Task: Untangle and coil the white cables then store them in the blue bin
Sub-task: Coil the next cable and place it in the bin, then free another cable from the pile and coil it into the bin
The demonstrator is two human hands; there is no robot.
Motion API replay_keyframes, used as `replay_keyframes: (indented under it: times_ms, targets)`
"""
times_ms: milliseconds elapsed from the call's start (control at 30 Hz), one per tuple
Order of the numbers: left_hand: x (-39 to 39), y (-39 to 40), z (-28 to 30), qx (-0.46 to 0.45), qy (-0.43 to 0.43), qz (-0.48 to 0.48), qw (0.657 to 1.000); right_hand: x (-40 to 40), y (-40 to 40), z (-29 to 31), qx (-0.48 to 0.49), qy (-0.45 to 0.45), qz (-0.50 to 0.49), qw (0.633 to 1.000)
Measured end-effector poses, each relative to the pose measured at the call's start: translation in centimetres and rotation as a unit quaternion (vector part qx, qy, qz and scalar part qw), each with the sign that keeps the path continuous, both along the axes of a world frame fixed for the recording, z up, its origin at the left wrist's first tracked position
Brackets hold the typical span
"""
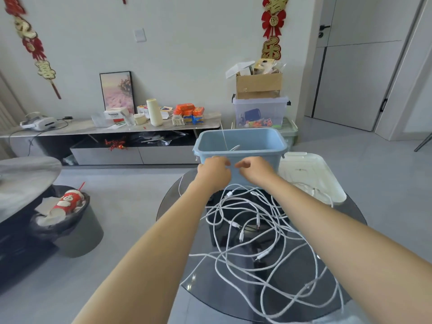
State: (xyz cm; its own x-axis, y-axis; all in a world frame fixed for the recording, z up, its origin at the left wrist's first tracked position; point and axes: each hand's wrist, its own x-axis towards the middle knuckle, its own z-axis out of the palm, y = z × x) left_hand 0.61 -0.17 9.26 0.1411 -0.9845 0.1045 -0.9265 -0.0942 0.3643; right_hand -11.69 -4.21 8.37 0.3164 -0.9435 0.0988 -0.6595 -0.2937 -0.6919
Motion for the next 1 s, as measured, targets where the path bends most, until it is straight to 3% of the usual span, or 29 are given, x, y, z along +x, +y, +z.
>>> replay_keyframes:
  times_ms: [233,400,533,700,833,933,1000]
  targets:
    - [-0.5,3.9,-5.6,0.005,0.083,0.027,0.996,-1.6,4.1,-5.6,0.025,-0.038,0.009,0.999]
    - [-0.1,5.1,-9.4,0.025,0.099,0.070,0.992,-1.6,4.8,-8.9,0.031,-0.014,0.020,0.999]
    - [0.8,4.7,-11.7,0.059,0.117,0.040,0.991,-1.1,4.3,-9.9,0.039,0.046,0.045,0.997]
    - [1.7,4.3,-12.7,0.065,0.077,0.017,0.995,-0.5,4.1,-10.9,-0.017,0.166,0.065,0.984]
    - [1.8,4.2,-13.2,0.057,0.069,0.022,0.996,-0.5,3.8,-11.1,-0.025,0.167,0.075,0.983]
    - [1.6,4.5,-12.0,0.027,0.160,0.015,0.987,-0.9,3.7,-10.7,-0.031,0.109,0.086,0.990]
    - [1.4,5.0,-10.9,0.067,0.257,-0.023,0.964,-1.3,3.6,-10.0,-0.054,0.035,0.069,0.996]
